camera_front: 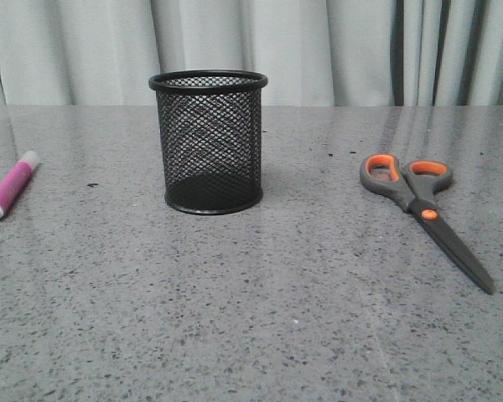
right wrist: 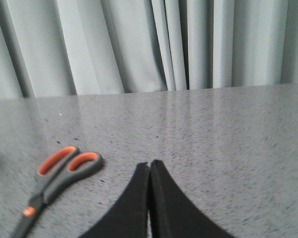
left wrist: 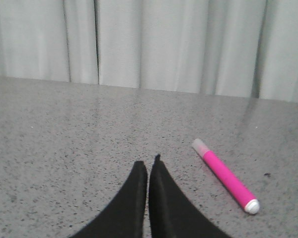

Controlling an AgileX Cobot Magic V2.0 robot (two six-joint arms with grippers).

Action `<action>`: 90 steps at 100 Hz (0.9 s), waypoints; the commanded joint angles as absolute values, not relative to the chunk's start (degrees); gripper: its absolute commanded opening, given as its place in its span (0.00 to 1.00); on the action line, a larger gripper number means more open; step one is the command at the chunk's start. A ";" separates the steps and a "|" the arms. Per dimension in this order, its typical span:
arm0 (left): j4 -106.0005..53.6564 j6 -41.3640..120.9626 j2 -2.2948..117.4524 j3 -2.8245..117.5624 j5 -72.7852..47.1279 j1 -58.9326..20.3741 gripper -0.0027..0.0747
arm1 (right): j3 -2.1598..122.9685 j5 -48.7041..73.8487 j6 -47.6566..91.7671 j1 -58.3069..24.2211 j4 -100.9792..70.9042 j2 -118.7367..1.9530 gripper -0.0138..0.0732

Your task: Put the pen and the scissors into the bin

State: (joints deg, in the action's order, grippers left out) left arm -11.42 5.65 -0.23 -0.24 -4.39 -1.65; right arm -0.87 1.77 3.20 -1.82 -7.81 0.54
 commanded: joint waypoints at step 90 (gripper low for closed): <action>-28.41 14.66 34.61 35.96 -38.36 -1.60 0.01 | 32.24 33.69 5.46 -1.62 -23.69 -34.95 0.10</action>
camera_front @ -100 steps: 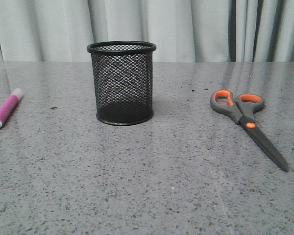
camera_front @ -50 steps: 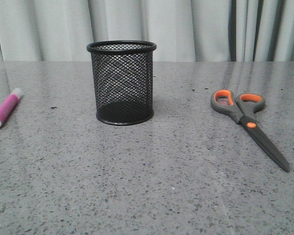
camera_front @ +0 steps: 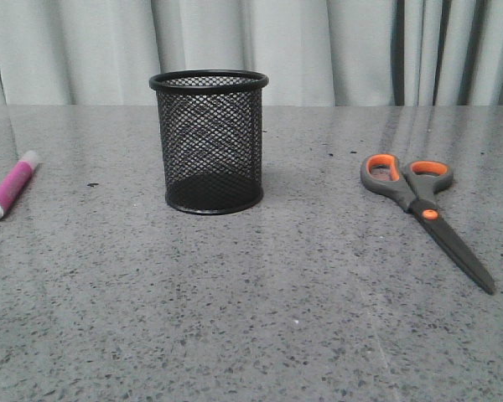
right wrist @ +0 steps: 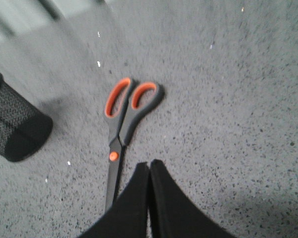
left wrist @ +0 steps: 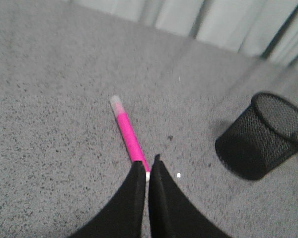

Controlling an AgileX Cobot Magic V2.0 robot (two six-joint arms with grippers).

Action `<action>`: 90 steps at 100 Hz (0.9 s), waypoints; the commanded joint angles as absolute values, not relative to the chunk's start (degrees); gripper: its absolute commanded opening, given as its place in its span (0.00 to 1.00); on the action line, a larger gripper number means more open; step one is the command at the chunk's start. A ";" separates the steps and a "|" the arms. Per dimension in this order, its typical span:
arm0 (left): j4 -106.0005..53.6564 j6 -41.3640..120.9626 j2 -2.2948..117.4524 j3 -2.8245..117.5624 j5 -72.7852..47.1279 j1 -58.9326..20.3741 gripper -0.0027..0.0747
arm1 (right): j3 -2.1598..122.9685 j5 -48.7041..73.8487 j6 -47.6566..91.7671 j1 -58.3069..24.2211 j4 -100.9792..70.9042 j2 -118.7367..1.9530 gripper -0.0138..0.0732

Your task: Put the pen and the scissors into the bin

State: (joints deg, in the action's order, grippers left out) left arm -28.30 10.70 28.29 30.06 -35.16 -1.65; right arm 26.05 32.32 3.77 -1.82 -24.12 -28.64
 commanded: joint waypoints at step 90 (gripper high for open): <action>-29.06 22.26 68.98 56.12 -46.76 -2.32 0.50 | 40.53 34.47 10.91 -1.62 -23.92 -46.62 0.65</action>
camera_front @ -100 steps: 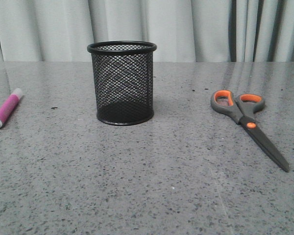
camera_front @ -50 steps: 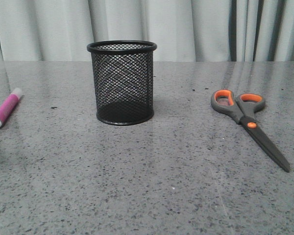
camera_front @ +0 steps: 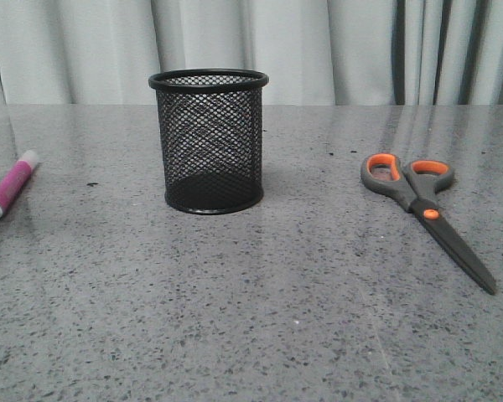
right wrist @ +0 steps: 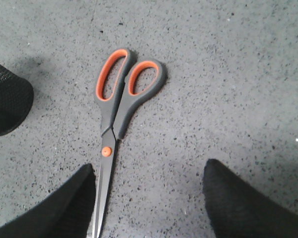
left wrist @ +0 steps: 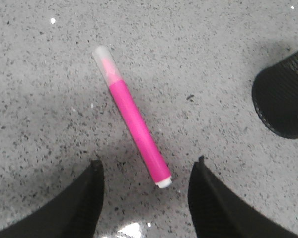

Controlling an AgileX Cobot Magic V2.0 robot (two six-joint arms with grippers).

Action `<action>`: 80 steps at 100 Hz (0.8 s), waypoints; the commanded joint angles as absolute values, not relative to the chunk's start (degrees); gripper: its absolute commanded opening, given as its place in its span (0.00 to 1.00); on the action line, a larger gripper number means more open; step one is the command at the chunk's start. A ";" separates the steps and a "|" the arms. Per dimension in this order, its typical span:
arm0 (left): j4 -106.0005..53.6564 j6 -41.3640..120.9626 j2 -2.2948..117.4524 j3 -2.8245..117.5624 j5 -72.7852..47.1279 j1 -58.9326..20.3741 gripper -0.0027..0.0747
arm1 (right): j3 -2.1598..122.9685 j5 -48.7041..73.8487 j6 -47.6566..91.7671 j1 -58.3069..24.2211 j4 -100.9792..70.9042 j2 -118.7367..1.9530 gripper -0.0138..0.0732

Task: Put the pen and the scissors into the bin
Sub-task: 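Lower the left gripper onto the pink marker and close on it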

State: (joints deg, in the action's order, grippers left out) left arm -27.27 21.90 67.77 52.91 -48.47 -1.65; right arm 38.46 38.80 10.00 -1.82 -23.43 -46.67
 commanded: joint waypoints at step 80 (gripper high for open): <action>-9.74 8.64 88.34 65.37 -41.39 -13.10 0.50 | 40.53 32.25 12.00 -1.62 -23.92 -46.62 0.65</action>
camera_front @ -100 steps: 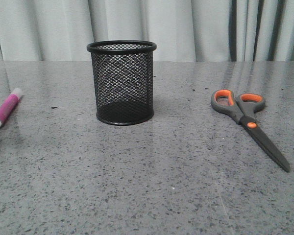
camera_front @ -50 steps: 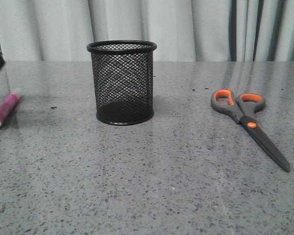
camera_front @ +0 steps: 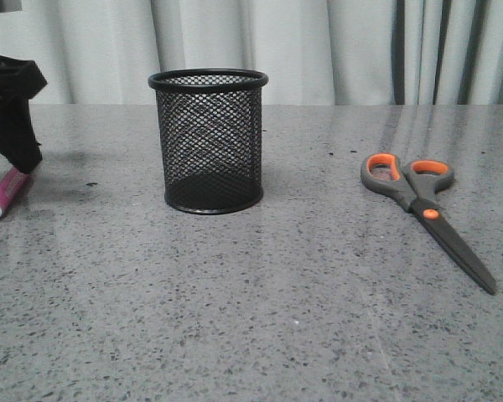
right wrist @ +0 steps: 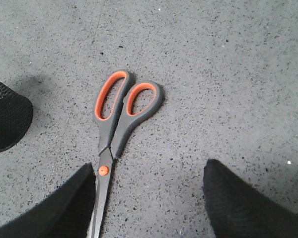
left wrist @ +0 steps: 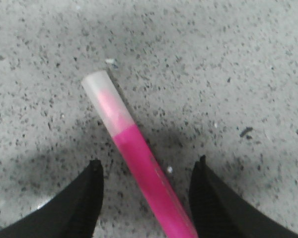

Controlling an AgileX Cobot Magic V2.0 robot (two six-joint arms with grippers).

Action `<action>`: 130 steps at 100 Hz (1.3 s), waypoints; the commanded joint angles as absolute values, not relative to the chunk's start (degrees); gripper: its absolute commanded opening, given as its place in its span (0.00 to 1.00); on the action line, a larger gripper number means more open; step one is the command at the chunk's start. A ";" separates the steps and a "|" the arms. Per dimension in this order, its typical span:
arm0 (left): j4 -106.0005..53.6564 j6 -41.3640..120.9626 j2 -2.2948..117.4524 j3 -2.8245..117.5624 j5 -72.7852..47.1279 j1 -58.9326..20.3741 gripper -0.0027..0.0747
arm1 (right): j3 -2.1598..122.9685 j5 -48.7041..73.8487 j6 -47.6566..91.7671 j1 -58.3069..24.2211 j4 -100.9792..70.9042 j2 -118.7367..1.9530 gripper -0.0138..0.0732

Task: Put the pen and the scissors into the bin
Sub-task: 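Lower the left gripper onto the pink marker and close on it, then lift the pink marker with the left gripper over the mesh cup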

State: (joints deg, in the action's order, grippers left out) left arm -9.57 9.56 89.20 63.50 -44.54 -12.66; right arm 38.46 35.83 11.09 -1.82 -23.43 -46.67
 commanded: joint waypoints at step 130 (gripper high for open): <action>-7.20 8.26 73.56 65.42 -28.15 -22.13 0.01 | 40.53 32.00 12.00 -1.62 -23.92 -46.62 0.65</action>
State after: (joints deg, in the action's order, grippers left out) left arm -6.04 9.11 78.42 63.97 -35.12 -20.61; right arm 38.46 35.46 11.36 -1.82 -23.43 -46.67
